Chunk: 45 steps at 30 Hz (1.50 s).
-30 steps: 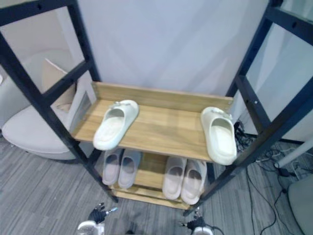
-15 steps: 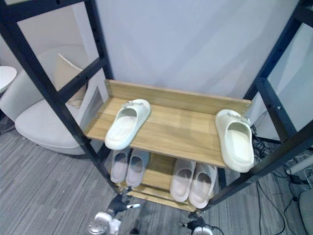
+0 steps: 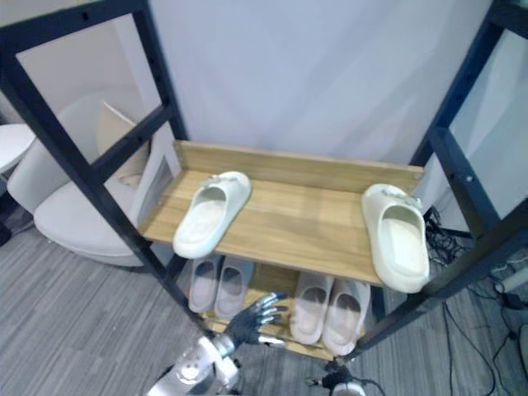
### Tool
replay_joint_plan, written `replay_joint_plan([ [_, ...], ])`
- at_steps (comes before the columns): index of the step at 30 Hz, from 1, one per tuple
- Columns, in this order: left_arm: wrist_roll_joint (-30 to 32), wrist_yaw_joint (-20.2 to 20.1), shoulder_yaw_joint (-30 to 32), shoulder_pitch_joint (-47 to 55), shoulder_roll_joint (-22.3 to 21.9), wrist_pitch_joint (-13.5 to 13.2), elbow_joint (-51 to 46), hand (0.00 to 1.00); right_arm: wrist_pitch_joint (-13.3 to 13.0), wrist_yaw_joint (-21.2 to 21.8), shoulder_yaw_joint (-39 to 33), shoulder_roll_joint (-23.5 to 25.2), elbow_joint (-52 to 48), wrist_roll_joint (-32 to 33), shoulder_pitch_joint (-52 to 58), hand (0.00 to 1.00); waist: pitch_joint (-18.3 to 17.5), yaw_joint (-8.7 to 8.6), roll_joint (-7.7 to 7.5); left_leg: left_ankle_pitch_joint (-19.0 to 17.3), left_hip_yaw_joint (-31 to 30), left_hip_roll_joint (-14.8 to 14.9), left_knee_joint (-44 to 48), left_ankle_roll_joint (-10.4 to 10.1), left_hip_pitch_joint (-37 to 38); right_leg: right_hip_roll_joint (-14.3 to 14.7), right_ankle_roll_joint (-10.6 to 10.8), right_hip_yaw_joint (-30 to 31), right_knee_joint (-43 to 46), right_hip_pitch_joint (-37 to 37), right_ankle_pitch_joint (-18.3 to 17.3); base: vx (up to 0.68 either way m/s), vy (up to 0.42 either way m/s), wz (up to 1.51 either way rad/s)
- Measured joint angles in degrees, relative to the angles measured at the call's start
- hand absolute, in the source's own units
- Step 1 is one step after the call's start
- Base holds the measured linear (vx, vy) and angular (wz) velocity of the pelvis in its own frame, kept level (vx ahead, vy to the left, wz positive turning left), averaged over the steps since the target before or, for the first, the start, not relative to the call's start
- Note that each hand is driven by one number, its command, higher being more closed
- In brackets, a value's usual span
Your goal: Organize the slippers on the shoe rack
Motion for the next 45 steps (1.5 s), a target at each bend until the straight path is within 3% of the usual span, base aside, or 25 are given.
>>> replay_joint_plan([
  [9,-4.29,0.15,-1.92,-1.28,1.56,-0.13,-11.07,0.00,0.01,0.53,3.52,-0.85,0.00,-1.83,-0.71,0.00,-0.25,-0.05,0.24,0.00,0.55,0.00,0.00,0.00,0.05,-0.13,0.00,0.51,0.24,-0.30,-0.05,0.00,0.006,-0.02],
  [22,-5.24,9.00,1.01,-13.94,-2.01,-2.99,-27.00,0.00,0.08,0.38,8.40,-0.95,0.83,-1.77,-1.16,0.00,-1.86,0.67,-0.07,-0.59,0.91,-0.18,1.07,0.23,-0.97,-1.23,0.06,1.13,3.42,-1.82,-1.12,0.01,0.008,-0.02],
  [33,-3.50,12.76,14.05,-25.09,-0.14,-3.50,-26.22,0.00,0.83,0.91,9.94,-0.75,1.04,-1.81,-1.85,0.00,-2.28,0.69,0.15,-0.41,0.06,-0.17,1.07,0.44,-1.08,-1.32,-0.07,0.51,4.17,-1.95,-1.41,0.00,0.001,0.03],
  [40,-2.55,13.53,21.27,-25.51,4.41,-3.43,-19.62,0.00,1.30,1.57,9.52,-0.75,1.04,-1.82,-1.94,0.00,-2.27,0.54,-0.14,-0.40,0.03,-0.19,1.07,0.45,-1.11,-1.29,-0.07,0.50,4.05,-1.97,-1.41,0.00,0.000,0.00],
  [45,0.68,13.45,24.82,-25.81,10.34,-3.12,-16.00,0.00,1.40,1.67,9.42,-0.73,1.03,-1.82,-2.14,0.00,-2.44,0.48,-0.72,-0.40,0.06,-0.15,1.18,0.44,-1.88,-1.13,-0.14,0.52,3.55,-2.54,-1.26,0.00,0.000,0.00],
])
